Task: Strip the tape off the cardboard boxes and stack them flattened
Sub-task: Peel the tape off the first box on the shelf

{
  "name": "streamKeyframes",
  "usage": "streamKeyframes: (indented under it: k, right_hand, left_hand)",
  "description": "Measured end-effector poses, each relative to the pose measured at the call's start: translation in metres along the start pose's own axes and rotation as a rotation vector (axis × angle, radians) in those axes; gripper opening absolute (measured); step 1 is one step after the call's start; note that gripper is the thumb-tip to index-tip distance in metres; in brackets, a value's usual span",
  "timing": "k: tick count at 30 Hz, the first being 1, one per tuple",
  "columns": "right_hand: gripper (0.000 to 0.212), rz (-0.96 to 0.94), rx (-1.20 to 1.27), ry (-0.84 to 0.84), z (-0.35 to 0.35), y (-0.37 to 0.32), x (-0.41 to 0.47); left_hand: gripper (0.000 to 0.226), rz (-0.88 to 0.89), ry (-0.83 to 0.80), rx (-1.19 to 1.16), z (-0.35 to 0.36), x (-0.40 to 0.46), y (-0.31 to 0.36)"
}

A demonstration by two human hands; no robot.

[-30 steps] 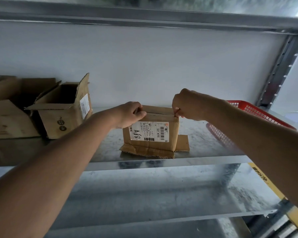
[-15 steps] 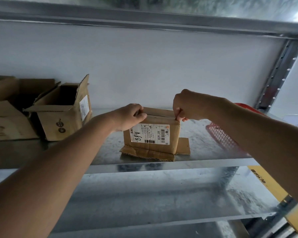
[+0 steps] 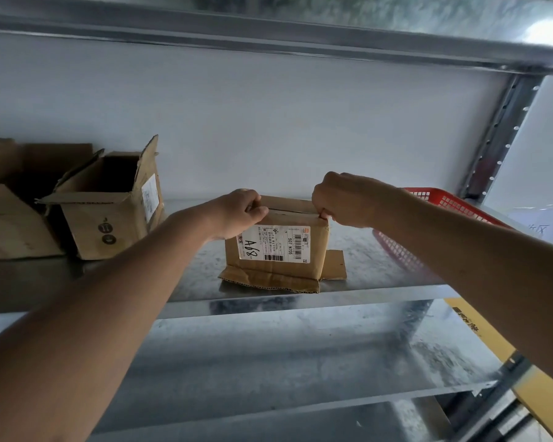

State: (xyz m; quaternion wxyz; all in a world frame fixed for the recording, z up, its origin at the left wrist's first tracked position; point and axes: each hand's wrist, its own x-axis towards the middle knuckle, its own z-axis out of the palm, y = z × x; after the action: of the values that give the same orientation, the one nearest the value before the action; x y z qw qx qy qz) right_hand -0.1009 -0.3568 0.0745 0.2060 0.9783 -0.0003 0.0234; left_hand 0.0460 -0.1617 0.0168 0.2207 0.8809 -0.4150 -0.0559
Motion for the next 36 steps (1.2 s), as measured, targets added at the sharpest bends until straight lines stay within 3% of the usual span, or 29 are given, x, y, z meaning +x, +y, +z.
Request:
streamKeyframes:
  k: [4,9,13,22,26,34,36]
  right_hand:
    - [0.021,0.000,0.015,0.059,0.006,-0.002,-0.003]
    - [0.007,0.089,0.366,0.105,0.014,0.015,-0.006]
    - [0.021,0.102,0.539,0.091,0.018,0.021,-0.015]
    - [0.021,0.073,0.385,0.048,0.005,0.015,-0.010]
    - [0.025,0.090,0.328,0.071,0.003,0.012,-0.004]
    - [0.007,0.160,0.276,0.082,0.004,0.009,0.012]
    - [0.017,0.163,0.309,0.074,0.006,0.010,0.012]
  left_hand:
    - [0.029,0.004,-0.002,-0.024,0.001,0.001,0.000]
    - [0.027,0.044,-0.007,-0.040,0.000,0.000,-0.001]
    - [0.031,0.065,-0.041,-0.068,-0.001,0.003,-0.003]
    - [0.042,0.079,-0.037,0.101,0.000,0.017,0.011]
    - [0.036,0.136,-0.002,0.119,-0.005,0.018,0.019]
    - [0.032,0.201,0.088,0.182,-0.010,0.023,0.030]
    - [0.029,0.205,0.124,0.228,-0.009,0.023,0.030]
